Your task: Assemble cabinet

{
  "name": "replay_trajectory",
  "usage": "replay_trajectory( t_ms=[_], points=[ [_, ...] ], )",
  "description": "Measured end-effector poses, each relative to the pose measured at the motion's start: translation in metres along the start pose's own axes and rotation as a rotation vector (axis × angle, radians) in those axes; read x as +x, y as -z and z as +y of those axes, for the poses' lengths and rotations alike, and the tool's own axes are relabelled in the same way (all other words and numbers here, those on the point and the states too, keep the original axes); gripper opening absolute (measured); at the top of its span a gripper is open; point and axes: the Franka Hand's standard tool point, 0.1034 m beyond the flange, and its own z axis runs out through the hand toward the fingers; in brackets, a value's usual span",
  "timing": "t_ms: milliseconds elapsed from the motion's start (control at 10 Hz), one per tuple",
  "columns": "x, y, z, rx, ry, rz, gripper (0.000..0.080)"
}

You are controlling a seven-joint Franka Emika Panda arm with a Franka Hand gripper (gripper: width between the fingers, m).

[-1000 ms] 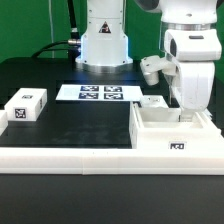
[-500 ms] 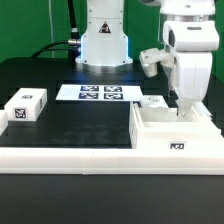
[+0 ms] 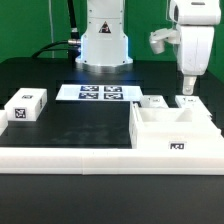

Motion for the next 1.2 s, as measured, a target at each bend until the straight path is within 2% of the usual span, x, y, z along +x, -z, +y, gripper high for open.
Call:
replay_trajectory(
  t_ms=[400,500,700,1000,1200],
  points=[
    [0.001,-0.002,-0.003,0.002,-0.013,0.001,0.0797],
    [0.007,-0.005,-0.015,0.002,-0.015,0.009,0.0797],
    [0.014,-0.016,-0.034,0.027,0.009,0.01,0.0797],
    [0.017,-0.038,-0.048,0.058,0.015,0.018,0.0797],
    [0.023,-0.046,-0.051,0.052,0.009,0.036,0.0797]
  ],
)
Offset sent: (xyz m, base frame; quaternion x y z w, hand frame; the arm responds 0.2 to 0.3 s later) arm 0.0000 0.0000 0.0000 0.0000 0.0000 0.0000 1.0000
